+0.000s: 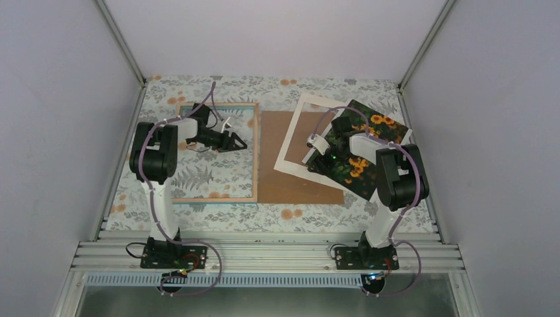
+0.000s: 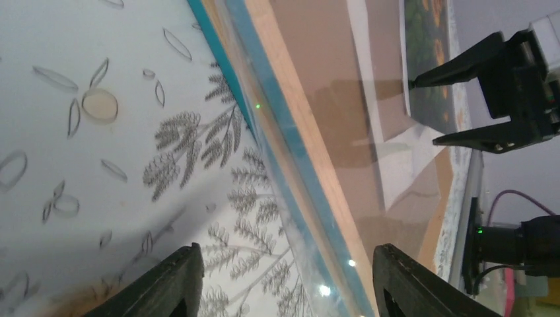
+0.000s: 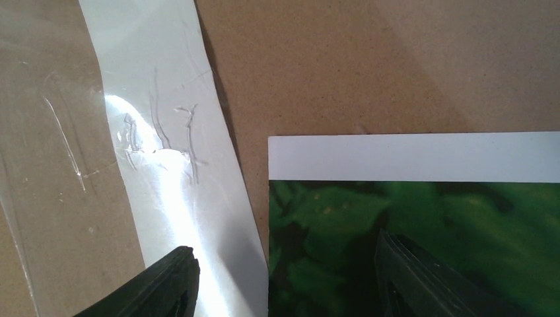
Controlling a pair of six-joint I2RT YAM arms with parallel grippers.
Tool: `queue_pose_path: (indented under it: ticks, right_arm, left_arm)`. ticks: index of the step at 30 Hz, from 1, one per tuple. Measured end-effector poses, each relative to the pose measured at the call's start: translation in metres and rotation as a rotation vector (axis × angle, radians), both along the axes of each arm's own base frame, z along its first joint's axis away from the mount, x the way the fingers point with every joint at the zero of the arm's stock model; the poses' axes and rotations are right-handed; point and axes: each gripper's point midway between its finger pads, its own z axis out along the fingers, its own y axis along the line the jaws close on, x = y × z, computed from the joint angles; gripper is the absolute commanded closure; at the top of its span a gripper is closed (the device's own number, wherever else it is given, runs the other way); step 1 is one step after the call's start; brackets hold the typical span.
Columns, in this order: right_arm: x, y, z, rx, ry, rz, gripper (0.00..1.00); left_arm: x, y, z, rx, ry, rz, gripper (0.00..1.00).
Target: Put the photo into the frame
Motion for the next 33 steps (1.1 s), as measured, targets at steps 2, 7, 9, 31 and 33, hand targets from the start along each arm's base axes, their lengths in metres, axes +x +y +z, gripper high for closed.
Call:
queue_pose_path:
  ticks: [2, 7, 9, 31, 33]
  right_arm:
    - [0.001, 0.000, 0.000, 0.000, -0.003, 0.001, 0.33]
    - [0.002, 0.000, 0.000, 0.002, -0.009, 0.001, 0.33]
    - [0.002, 0.001, -0.001, 0.003, -0.011, 0.002, 0.33]
    - [0.006, 0.003, -0.001, 0.006, -0.033, 0.009, 0.34]
    - [0.007, 0.003, -0.001, 0.006, -0.036, 0.010, 0.34]
  left_arm:
    - [0.007, -0.004, -0.003, -0.021, 0.007, -0.009, 0.37]
    - [0.024, -0.017, 0.001, -0.057, -0.015, -0.041, 0.44]
    - [0.025, -0.025, 0.003, -0.070, -0.019, -0.061, 0.48]
    - [0.036, -0.084, 0.052, -0.121, -0.057, -0.159, 0.63]
    - [0.041, -0.087, 0.055, -0.119, -0.053, -0.155, 0.68]
